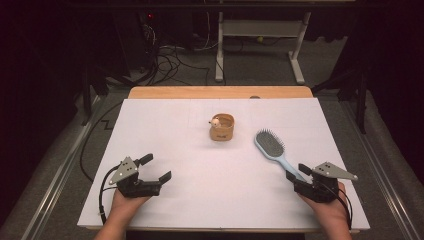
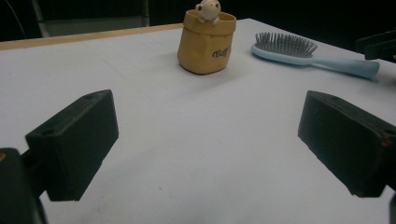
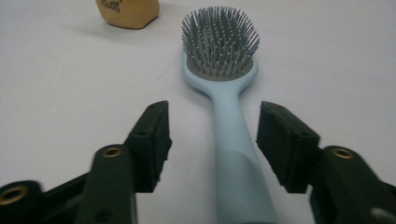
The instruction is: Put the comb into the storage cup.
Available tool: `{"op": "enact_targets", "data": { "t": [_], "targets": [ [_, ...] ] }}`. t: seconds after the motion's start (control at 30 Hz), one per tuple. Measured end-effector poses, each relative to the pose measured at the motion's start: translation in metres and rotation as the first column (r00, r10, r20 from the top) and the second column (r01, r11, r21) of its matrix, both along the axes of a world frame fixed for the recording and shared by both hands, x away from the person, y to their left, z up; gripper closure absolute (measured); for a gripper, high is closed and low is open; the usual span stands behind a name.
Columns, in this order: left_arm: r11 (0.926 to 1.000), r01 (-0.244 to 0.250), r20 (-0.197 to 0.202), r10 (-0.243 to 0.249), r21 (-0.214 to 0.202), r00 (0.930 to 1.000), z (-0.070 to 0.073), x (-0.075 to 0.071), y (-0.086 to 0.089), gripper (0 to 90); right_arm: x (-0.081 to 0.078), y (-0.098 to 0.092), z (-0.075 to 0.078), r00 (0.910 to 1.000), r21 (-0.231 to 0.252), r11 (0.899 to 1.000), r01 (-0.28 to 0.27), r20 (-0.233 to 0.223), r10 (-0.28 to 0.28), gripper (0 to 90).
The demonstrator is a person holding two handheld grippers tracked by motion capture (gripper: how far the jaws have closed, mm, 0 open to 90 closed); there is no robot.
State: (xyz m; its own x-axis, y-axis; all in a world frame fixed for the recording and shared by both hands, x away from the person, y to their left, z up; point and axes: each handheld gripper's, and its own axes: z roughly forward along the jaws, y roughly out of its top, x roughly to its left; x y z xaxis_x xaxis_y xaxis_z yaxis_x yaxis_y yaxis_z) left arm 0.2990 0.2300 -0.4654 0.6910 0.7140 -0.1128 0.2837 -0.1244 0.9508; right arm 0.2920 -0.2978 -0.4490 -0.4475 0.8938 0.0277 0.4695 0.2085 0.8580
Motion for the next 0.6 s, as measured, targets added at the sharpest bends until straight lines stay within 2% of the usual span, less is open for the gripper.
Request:
{"op": "enact_targets", "data": {
  "t": [0.1, 0.2, 0.27, 0.4, 0.5, 0.6],
  "targets": [
    [0.9999, -0.011, 0.004, 0.011, 0.003, 0.9999, 0.0004, -0.0002, 0.0013, 5.8, 0.0005, -0.0004, -0.0003, 0.9999, 0.004, 1.0, 0.006, 0.008, -0.006, 30.5],
    [0.9998, -0.022, 0.011, 0.022, -0.003, 0.9997, 0.0009, -0.0001, 0.0019, 5.7, 0.0002, -0.0012, -0.0009, 0.9997, 0.009, 1.0, -0.008, 0.021, 0.008, 26.9],
    [0.9996, -0.03, 0.015, 0.03, -0.002, 0.9994, 0.0009, 0.0005, 0.002, 5.2, 0.0002, -0.0012, -0.0012, 0.9997, 0.005, 1.0, 0.015, 0.02, -0.015, 17.4],
    [0.9991, -0.042, 0.023, 0.042, -0.006, 0.9989, 0.0009, 0.001, 0.0025, 3.5, -0.001, -0.0019, -0.0013, 0.9993, 0.008, 1.0, 0.029, 0.024, -0.029, 13.9],
    [0.9992, -0.039, 0.029, 0.038, 0.008, 0.9988, 0.0012, 0.0, 0.0032, 2.6, -0.0008, 0.0, -0.0005, 0.9983, 0.008, 0.999, 0.051, 0.029, -0.051, 0.2],
    [0.999, -0.038, 0.038, 0.038, 0.022, 0.9986, 0.0018, -0.0008, 0.0018, 1.6, -0.0025, 0.0005, 0.0011, 0.9976, 0.011, 0.999, 0.05, 0.048, -0.05, 0.1]
  ]
}}
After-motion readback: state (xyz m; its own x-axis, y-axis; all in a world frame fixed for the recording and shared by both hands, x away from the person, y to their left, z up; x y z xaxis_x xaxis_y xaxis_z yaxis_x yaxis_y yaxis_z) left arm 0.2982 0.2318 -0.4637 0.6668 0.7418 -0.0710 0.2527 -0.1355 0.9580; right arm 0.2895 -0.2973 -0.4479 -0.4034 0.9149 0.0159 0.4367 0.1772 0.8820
